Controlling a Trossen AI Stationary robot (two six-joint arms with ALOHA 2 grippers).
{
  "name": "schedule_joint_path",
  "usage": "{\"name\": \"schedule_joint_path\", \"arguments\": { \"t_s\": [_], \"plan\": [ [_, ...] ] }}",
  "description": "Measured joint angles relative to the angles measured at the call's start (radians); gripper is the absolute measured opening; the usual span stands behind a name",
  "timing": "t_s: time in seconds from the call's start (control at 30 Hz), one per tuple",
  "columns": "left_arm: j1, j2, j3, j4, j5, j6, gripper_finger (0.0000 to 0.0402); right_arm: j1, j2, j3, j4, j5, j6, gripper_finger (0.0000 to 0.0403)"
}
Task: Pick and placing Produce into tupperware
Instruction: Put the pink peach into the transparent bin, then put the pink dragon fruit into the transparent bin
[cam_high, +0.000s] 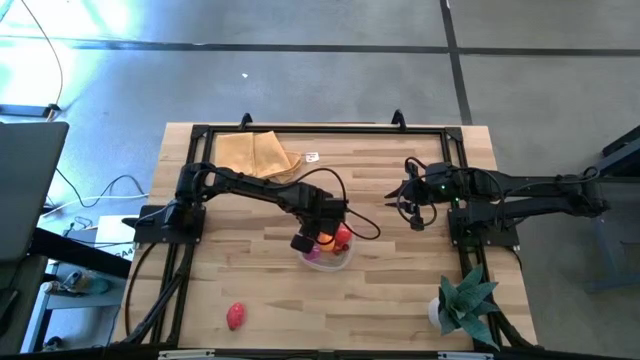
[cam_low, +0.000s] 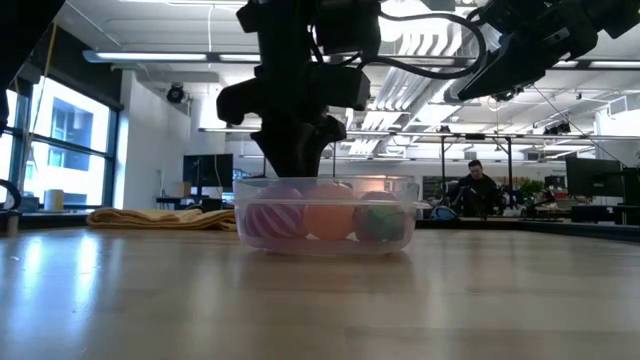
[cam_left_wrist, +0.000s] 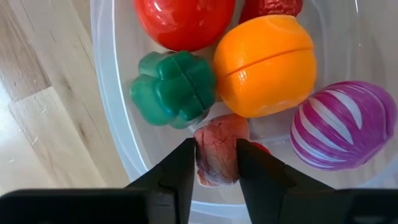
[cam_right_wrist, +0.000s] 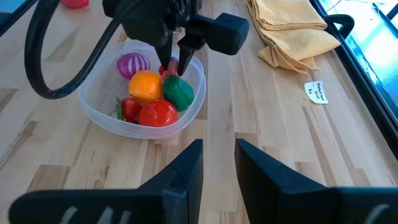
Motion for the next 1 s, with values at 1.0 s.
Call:
{"name": "schedule_joint_path", "arguments": {
  "t_s": [1.0],
  "plan": [
    [-0.016,0.0,0.13,-0.168,-0.039,-0.014,0.0136,0.0,0.0,0.0,0.0,0.0,0.0,0.0083]
  ]
}}
